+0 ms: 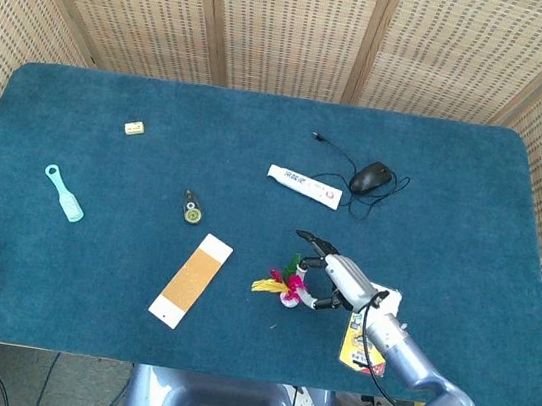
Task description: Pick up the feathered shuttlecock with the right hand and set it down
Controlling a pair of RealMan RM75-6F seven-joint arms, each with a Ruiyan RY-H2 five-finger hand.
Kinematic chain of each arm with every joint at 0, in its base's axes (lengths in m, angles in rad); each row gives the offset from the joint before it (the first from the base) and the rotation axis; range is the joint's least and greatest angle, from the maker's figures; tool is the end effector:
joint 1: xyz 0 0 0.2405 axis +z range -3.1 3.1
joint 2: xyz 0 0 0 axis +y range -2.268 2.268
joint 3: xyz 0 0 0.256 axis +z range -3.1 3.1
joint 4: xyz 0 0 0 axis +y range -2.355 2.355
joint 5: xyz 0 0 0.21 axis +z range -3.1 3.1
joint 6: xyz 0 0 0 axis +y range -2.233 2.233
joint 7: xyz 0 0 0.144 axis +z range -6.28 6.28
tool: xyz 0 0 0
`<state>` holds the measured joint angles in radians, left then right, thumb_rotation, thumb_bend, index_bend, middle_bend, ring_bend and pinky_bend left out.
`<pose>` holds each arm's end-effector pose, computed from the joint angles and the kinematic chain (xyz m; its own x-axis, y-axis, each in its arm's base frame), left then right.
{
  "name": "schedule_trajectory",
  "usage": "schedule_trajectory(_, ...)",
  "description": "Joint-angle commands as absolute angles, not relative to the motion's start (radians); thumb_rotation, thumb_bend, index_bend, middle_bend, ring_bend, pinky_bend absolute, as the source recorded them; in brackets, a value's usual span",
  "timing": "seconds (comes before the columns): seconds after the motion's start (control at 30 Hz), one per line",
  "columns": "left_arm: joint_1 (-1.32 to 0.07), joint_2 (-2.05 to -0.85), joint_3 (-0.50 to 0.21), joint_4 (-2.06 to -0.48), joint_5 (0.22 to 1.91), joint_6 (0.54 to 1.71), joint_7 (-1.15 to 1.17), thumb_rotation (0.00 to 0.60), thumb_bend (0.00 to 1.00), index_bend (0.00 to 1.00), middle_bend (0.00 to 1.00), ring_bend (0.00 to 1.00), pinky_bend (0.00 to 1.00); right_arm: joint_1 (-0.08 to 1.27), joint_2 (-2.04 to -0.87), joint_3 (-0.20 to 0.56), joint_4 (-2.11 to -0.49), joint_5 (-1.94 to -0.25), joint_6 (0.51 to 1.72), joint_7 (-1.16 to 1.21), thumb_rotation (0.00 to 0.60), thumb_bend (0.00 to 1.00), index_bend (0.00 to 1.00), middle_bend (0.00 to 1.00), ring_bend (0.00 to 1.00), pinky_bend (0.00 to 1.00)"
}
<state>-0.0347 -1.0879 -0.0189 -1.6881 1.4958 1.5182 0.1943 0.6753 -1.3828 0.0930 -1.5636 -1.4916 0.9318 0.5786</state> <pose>-0.3080 0.1583 0.1625 0.5283 0.0288 0.8486 0.8478 0.0354 -0.5291 -0.1574 -0.3083 0.0116 -0.0966 -0.5767 0.8113 -0.9092 -0.2805 -0.3076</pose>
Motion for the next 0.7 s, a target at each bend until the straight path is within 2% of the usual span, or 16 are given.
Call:
schedule_trajectory(0.03, -0.034, -1.089, -0.016, -1.689, 1.5, 1.519, 0.196, 0.6, 0.09, 0.0, 0.0, 0.0, 0.0, 0.643, -1.357, 0.056, -1.544, -1.565, 1.001, 0.63, 0.6, 0.25, 0.4, 0.01, 0.0, 0.04)
schedule_trajectory(0.27, -0.026, -1.087, -0.01, -1.693, 1.518, 1.536, 0.192, 0.6, 0.08, 0.0, 0.0, 0.0, 0.0, 0.591, -1.35, 0.039, -1.524, -1.609, 1.119, 0.62, 0.6, 0.03, 0.13, 0.01, 0.0, 0.04)
schedule_trajectory(0.47, -0.018, -1.08, -0.004, -1.696, 1.534, 1.55, 0.179, 0.6, 0.08, 0.0, 0.0, 0.0, 0.0, 0.532, -1.279, 0.013, -1.574, -1.652, 1.226, 0.589, 0.6, 0.0, 0.08, 0.01, 0.0, 0.04)
schedule_trajectory(0.7, -0.004, -1.07, 0.0, -1.697, 1.555, 1.581, 0.155, 0.6, 0.08, 0.0, 0.0, 0.0, 0.0, 0.401, -1.182, -0.017, -1.592, -1.715, 1.44, 0.398, 0.6, 0.0, 0.01, 0.0, 0.0, 0.0)
